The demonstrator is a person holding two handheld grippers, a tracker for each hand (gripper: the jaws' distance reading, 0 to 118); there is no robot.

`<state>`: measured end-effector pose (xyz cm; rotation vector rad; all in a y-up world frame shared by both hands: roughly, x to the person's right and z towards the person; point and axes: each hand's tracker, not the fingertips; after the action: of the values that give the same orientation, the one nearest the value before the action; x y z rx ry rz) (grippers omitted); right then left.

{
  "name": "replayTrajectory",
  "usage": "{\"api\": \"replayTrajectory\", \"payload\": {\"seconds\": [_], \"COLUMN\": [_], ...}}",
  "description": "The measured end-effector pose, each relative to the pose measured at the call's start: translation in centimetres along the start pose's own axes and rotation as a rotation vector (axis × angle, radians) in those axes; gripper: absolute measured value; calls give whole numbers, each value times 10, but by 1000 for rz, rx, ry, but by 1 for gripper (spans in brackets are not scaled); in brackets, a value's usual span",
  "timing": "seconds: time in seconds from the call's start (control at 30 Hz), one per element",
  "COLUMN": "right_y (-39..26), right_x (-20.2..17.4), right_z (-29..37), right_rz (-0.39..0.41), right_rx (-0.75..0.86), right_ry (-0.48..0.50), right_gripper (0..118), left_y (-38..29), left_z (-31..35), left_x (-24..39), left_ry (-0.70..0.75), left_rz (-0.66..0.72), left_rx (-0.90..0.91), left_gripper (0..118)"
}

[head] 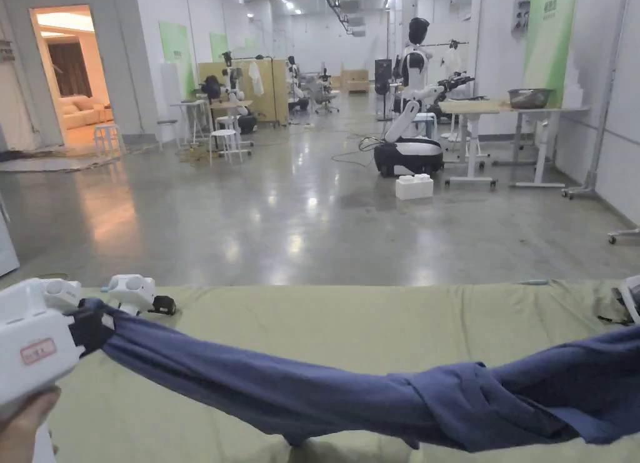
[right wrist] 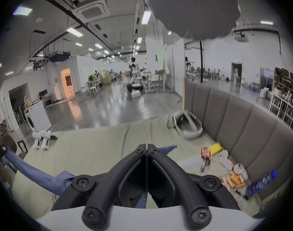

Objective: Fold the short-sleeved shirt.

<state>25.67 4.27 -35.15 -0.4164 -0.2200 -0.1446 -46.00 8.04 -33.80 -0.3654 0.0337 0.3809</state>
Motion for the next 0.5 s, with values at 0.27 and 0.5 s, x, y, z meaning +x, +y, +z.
{"api": "replayTrajectory", "payload": {"seconds": [0.27, 0.5], "right_y": [-158, -240], "right_x": [63, 106], "right_z": [38, 123], "right_rz": [-139, -239], "right_rx": [-192, -272], "right_ry": [9, -37], "right_gripper": [3, 3], "left_y": [-148, -204], "left_z": [52, 152], "left_x": [-88, -133], "left_ry": [10, 62], "left_rz": [191, 227], "left_rx": [-150, -193], "left_gripper": [6, 6]}}
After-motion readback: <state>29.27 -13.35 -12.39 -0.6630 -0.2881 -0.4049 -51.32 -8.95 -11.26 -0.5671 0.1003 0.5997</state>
